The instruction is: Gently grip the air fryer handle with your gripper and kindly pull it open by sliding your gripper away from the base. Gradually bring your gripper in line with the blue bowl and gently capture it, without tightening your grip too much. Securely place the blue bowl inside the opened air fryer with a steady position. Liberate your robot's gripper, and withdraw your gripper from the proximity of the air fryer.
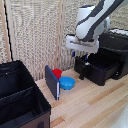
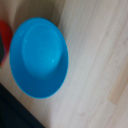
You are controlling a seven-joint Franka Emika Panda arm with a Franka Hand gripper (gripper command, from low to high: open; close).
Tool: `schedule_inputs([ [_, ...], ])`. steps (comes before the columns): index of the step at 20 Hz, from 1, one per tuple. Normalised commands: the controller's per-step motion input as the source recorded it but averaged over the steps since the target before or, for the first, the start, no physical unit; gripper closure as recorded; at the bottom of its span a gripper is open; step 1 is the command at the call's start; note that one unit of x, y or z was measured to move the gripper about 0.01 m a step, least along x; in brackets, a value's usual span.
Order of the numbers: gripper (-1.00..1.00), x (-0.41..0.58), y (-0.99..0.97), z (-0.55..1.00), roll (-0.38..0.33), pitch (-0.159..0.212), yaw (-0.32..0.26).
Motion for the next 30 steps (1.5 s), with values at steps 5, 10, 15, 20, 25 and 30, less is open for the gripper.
schedule_inputs([
  [5,-1.0,0.0,0.2,-0.32,0.133,0.145,0.238],
  [10,-1.0,-0.013,0.22,-0.45,0.017,0.109,0.172],
  [15,-1.0,0.003,0.04,-0.51,-0.069,0.042,0.073],
  [20,-1.0,0.03,0.0,-0.51,-0.082,0.007,0.061],
  [25,-1.0,0.017,-0.01,-0.47,-0.071,0.0,0.067],
  [30,1.0,0.085,-0.15,-0.35,0.03,0.014,0.06],
])
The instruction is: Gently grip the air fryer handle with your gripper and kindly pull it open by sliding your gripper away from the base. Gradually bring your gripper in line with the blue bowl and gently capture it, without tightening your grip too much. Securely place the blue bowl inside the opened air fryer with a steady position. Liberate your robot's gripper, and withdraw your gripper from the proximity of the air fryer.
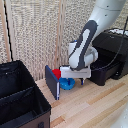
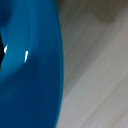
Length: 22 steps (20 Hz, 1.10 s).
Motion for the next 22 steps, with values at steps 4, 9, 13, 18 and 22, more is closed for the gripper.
schedule_inputs([
  [4,1.0,0.0,-0.11,-0.08,0.032,-0.002,0.053],
  [9,1.0,-0.067,0.0,0.0,0.001,-0.006,0.114],
  [13,1.0,-0.125,0.0,0.11,0.0,-0.025,0.038],
  [18,1.0,0.021,0.01,0.81,0.01,0.0,-0.002],
  [22,1.0,0.142,0.01,1.0,0.0,0.002,-0.049],
])
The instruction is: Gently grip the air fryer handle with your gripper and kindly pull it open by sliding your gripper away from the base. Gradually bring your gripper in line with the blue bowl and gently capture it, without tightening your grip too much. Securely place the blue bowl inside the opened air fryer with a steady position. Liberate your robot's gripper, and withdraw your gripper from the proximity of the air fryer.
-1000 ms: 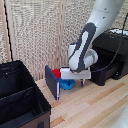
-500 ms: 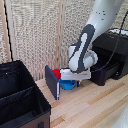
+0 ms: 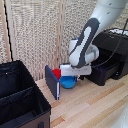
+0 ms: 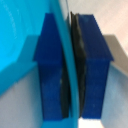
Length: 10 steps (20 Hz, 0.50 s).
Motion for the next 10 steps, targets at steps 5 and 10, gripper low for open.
schedule_inputs([
  [5,1.0,0.302,0.02,0.98,0.005,0.009,-0.104],
  [10,1.0,0.309,0.04,0.62,-0.037,-0.018,-0.211],
])
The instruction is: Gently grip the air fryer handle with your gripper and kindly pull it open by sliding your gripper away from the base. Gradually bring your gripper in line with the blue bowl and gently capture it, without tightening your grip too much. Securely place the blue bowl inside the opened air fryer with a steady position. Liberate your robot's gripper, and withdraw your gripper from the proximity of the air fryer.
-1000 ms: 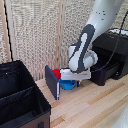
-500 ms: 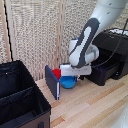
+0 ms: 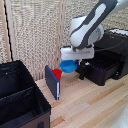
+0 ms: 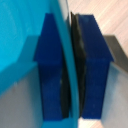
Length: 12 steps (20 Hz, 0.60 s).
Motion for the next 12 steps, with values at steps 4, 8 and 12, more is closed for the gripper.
schedule_inputs([
  [4,1.0,0.275,0.1,0.49,-0.106,-0.045,-0.228],
  [8,1.0,0.292,0.07,0.39,-0.096,-0.08,-0.209],
  [12,1.0,0.311,-0.19,0.5,-0.002,-0.081,-0.18],
])
